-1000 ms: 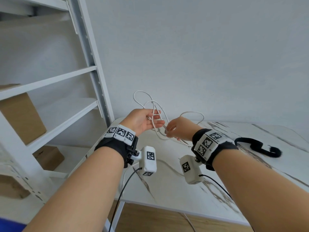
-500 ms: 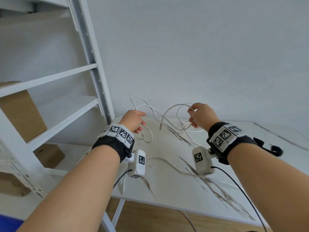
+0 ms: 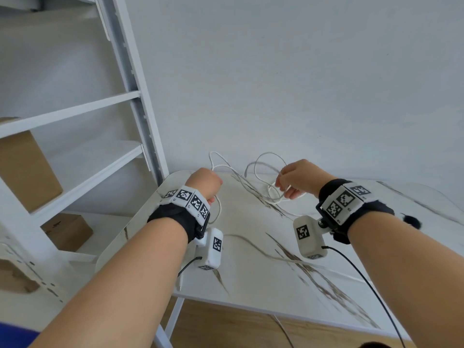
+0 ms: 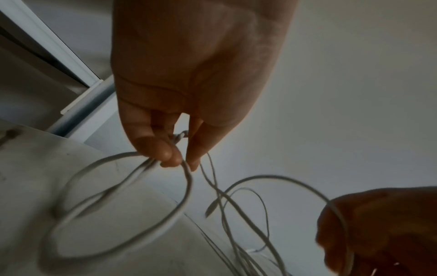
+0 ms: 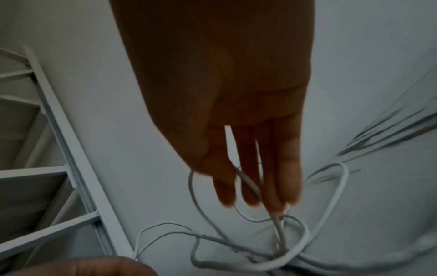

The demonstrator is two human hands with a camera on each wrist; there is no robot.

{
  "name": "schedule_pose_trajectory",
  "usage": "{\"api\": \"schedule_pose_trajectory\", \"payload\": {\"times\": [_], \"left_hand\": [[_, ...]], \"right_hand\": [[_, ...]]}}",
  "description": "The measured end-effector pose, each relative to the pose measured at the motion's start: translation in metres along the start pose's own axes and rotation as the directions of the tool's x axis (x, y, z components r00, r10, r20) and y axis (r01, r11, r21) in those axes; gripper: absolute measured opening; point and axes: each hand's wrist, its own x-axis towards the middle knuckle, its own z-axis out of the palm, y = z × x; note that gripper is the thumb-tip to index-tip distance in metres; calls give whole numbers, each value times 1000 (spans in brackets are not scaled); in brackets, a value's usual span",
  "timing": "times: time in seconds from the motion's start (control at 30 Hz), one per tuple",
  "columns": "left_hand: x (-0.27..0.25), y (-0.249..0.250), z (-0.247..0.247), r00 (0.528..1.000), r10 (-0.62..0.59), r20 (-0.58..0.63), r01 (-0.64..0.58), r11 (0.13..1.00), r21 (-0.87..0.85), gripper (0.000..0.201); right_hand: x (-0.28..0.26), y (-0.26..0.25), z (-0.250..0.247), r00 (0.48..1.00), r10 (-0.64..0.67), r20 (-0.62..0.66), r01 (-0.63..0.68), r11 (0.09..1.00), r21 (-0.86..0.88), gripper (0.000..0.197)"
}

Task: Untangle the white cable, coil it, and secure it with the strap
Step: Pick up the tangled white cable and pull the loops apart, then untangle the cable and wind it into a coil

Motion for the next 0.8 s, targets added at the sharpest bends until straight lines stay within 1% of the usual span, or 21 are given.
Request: {"api": "schedule_pose_trajectory", "payload": {"times": [0.07, 0.13, 0.17, 0.2, 0.23, 0.27, 0.3, 0.33, 0.37, 0.4, 0.43, 0.5, 0.53, 0.63, 0.73, 0.8], "left_hand": [[1, 4, 3, 999, 42, -12, -41, 998, 39, 30], [0, 9, 6, 994, 83, -74, -73, 989, 126, 33], [0, 11, 6, 985, 108, -132, -83, 979, 184, 34], [-1, 13, 6, 970, 140, -198, -91, 967, 237, 34], [-1, 16, 6, 953, 166, -253, -96, 959, 267, 34], [-1, 18, 6, 942, 183, -282, -104, 956, 274, 34], [0, 21, 7, 939, 193, -284, -113, 955, 273, 33], [0, 25, 9, 942, 198, -271, -123, 955, 270, 33], [1, 28, 11, 944, 204, -258, -133, 954, 268, 33], [2, 31, 13, 944, 214, -252, -146, 954, 263, 32], [3, 34, 16, 941, 225, -254, -159, 953, 257, 31], [6, 40, 21, 931, 258, -259, -191, 947, 257, 31], [8, 43, 23, 927, 286, -241, -220, 938, 268, 31], [13, 53, 32, 927, 359, -111, -308, 895, 323, 32], [22, 60, 45, 940, 342, 10, -323, 878, 354, 32], [29, 60, 53, 945, 316, 81, -322, 870, 372, 30]], "right_hand": [[-2, 3, 1, 986, 44, 160, -19, 988, -152, 23], [-3, 6, 0, 970, 64, 236, -15, 979, -203, 27], [-2, 7, -2, 966, 62, 250, -6, 976, -217, 30], [-1, 8, -4, 969, 62, 241, -7, 975, -222, 33], [1, 9, -6, 978, 55, 200, -13, 978, -207, 36], [5, 12, -9, 990, 52, 134, -29, 986, -167, 37], [10, 15, -11, 998, 54, 45, -48, 992, -118, 37], [15, 17, -13, 997, 57, -53, -61, 994, -87, 37], [20, 19, -16, 990, 50, -135, -63, 994, -91, 36], [25, 22, -17, 982, 31, -188, -55, 991, -124, 34], [29, 26, -17, 978, 8, -209, -44, 984, -170, 31], [35, 29, -16, 978, -19, -206, -33, 968, -247, 24], [38, 31, -15, 980, -28, -195, -27, 962, -271, 22], [49, 31, -9, 985, -33, -167, -20, 952, -305, 27], [64, 31, -3, 991, -23, -135, -22, 945, -325, 31], [74, 30, 2, 996, -6, -91, -27, 932, -362, 39]]}}
